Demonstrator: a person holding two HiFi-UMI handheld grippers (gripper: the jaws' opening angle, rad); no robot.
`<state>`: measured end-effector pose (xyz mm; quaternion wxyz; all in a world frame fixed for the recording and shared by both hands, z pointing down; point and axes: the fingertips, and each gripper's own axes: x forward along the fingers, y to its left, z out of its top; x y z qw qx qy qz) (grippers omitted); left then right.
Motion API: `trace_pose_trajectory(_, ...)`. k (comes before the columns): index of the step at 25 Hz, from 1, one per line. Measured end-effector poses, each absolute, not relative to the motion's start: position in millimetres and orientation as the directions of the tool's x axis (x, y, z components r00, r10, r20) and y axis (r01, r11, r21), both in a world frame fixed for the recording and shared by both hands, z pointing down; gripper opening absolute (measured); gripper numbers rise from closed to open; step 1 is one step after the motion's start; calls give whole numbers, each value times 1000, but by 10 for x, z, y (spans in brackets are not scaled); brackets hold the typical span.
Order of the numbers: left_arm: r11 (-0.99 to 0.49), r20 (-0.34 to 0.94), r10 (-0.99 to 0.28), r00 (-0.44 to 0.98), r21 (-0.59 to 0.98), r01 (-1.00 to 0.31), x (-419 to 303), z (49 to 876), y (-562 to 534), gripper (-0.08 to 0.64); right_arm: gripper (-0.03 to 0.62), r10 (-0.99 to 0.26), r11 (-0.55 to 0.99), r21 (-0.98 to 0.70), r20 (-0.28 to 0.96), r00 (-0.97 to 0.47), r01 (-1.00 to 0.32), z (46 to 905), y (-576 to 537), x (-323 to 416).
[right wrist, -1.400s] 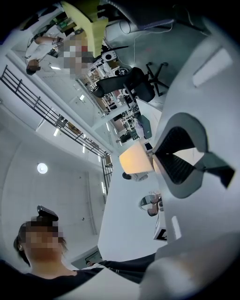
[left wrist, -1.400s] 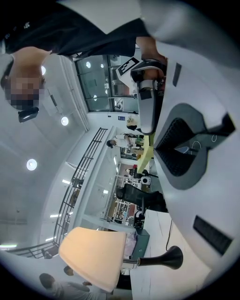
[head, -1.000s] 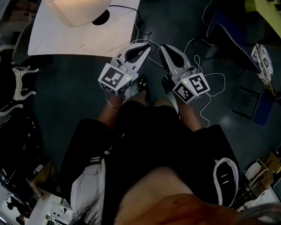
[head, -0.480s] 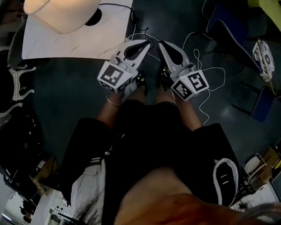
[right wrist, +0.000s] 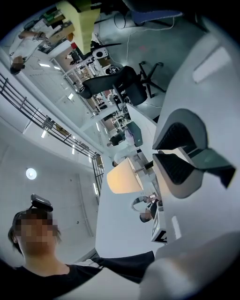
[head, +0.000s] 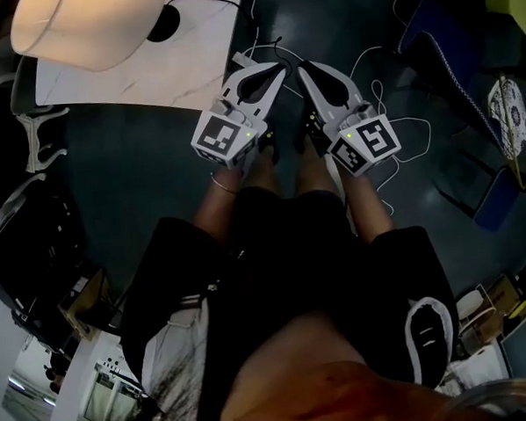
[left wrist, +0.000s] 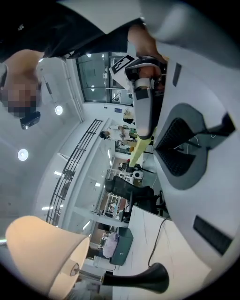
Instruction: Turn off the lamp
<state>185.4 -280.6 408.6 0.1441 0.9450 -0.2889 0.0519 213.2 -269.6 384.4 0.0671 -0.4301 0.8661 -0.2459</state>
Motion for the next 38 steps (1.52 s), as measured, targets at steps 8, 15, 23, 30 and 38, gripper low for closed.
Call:
trace_pose_trajectory(8,-747,222,-578,786,244,-618,1742,4630,-3009,6,3,-746,522,-468,155,-648,-713,4418,-2958,2156)
trace_pose_trajectory(15,-717,211,-602,770,281,-638,1697,4823,-3014,6,12,-713,539,-458,198,-673,-707,4924,-3174,2036)
trace_pose_trajectory(23,-709,224,-606,763,281,-646,1704,5083,-2976,6,33,-681,556,-442,242,-691,-703,5453,-3364,1880)
trace_pose_trajectory(30,-691,252,-610,752,296,-660,1693,5395,-2936,6,93,-676,549,-421,286,-680,-722,5910,-3620,1829)
trace_pose_trajectory(38,-662,273,-622,734,317,-679,1597,5589,-2927,6,141,-671,578,-372,290,-683,-726,6086,-3902,1639)
